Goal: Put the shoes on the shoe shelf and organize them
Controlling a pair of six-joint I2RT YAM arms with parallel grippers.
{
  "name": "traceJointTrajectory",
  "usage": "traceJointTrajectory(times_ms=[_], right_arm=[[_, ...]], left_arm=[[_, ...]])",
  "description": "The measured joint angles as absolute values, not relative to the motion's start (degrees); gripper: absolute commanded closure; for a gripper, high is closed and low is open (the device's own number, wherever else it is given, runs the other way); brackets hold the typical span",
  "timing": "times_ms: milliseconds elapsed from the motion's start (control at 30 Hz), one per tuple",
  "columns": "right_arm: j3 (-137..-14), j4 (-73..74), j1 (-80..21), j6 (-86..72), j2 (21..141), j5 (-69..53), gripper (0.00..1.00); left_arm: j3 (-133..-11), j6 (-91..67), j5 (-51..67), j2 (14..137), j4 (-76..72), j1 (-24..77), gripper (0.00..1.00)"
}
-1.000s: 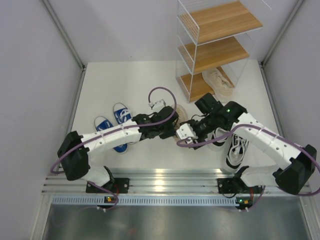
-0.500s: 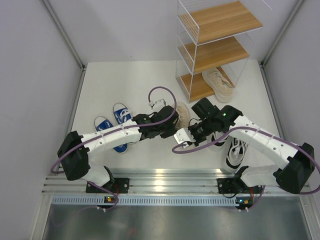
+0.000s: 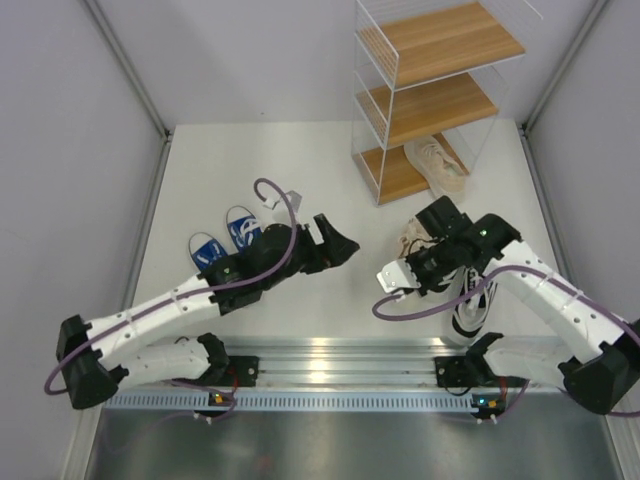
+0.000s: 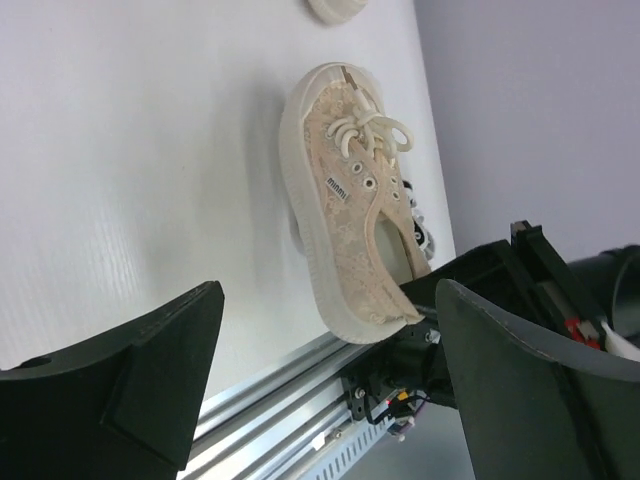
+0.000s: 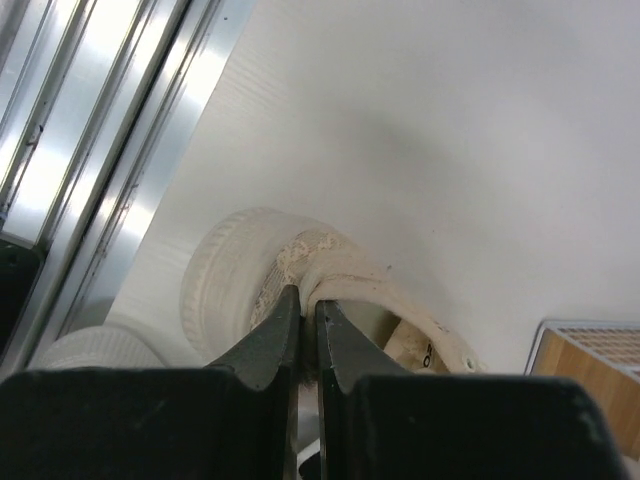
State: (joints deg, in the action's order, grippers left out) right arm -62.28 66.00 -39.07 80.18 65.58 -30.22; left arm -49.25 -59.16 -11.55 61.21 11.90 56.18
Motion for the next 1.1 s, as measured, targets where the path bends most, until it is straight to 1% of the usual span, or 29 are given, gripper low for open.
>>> traceJointTrajectory(times_ms=[167,433,867,1100], right_arm=[[-62.46,69.89,-32.12,84.27,62.30,-30.59,1.00],[-67.64,75.24,-23.59,93.30,65.67,-30.35,1.00],[-76.73,77.97,-21.39,108.20,78.54,-24.62,1.00],[-81.01,77.80,-19.00,111.37,85.45,-22.31,1.00]], left_arm=[[-46.52,-53.95,-14.28,52.99,10.57,55.48,0.05],[-43.66,-49.63,-17.30,46.92,11.46,54.52,0.04],[-40.14,-47.53,-19.49,43.07,13.28,54.52,0.02],[-39.31,-47.22,-20.97,41.39,13.72,54.41,0.02]])
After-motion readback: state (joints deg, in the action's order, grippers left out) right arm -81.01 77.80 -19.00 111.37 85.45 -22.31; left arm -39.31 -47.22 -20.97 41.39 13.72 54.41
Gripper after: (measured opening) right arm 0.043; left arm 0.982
